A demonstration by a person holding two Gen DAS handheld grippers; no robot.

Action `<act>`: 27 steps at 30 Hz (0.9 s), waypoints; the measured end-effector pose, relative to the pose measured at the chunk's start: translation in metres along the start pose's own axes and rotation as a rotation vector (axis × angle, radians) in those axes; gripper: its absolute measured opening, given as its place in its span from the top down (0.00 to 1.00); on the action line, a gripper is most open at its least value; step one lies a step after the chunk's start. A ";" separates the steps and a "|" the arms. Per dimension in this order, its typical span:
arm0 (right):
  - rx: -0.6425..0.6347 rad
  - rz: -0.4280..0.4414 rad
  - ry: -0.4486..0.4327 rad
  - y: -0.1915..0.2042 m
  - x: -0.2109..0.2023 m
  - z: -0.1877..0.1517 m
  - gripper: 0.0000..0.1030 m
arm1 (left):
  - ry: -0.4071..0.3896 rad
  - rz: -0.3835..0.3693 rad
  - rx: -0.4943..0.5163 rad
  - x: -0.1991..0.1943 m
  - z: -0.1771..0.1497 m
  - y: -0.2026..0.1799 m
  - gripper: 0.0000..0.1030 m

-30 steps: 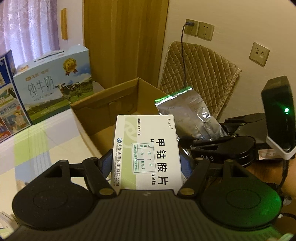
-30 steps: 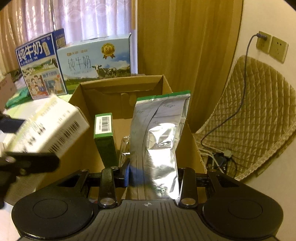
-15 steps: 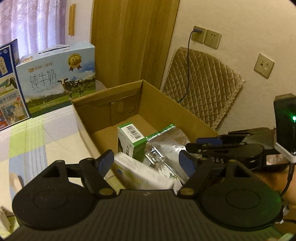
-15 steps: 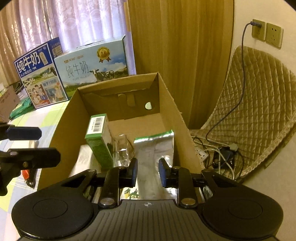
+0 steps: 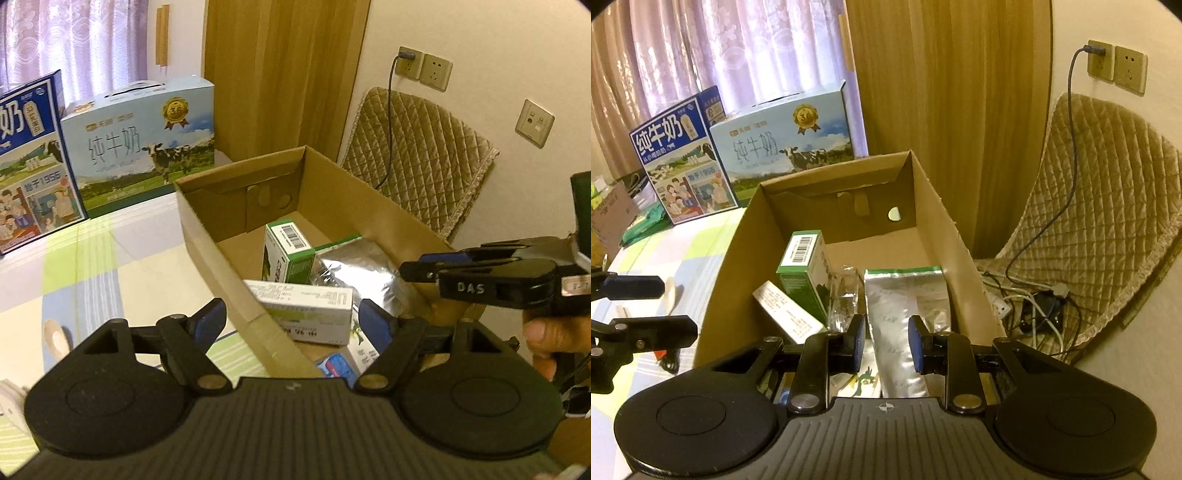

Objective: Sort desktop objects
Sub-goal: 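Withdraw both tools from the cardboard box back over the table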

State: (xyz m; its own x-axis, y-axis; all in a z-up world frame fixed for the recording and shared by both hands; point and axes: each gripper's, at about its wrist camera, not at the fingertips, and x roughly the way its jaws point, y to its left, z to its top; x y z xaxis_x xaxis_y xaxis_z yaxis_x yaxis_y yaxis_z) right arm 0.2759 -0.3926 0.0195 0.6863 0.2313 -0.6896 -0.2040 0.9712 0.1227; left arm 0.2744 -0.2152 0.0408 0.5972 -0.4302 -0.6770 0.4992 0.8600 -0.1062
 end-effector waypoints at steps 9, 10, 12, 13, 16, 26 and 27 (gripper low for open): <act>0.001 -0.004 -0.022 0.016 -0.031 -0.009 0.37 | -0.016 0.056 0.024 -0.038 -0.011 -0.001 0.18; 0.000 -0.005 -0.026 0.018 -0.035 -0.010 0.29 | -0.019 0.063 0.029 -0.043 -0.013 -0.002 0.17; 0.000 0.002 -0.036 0.024 -0.045 -0.011 0.17 | -0.021 0.083 0.046 -0.054 -0.017 -0.002 0.14; 0.000 0.004 -0.043 0.027 -0.049 -0.012 0.11 | -0.022 0.096 0.057 -0.059 -0.019 -0.002 0.11; -0.005 0.016 -0.063 0.040 -0.063 -0.014 0.03 | -0.025 0.125 0.074 -0.075 -0.030 0.000 0.07; -0.018 0.109 -0.096 0.101 -0.104 -0.026 0.02 | -0.006 0.222 0.002 -0.138 -0.101 0.041 0.01; -0.021 0.122 -0.101 0.109 -0.108 -0.029 0.02 | 0.000 0.240 -0.015 -0.146 -0.112 0.048 0.01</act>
State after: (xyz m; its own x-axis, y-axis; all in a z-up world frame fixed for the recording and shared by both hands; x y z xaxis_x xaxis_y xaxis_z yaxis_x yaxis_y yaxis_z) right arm 0.1593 -0.3137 0.0870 0.7219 0.3532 -0.5951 -0.3044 0.9343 0.1853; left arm 0.1408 -0.0800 0.0531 0.6976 -0.2128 -0.6842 0.3337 0.9415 0.0474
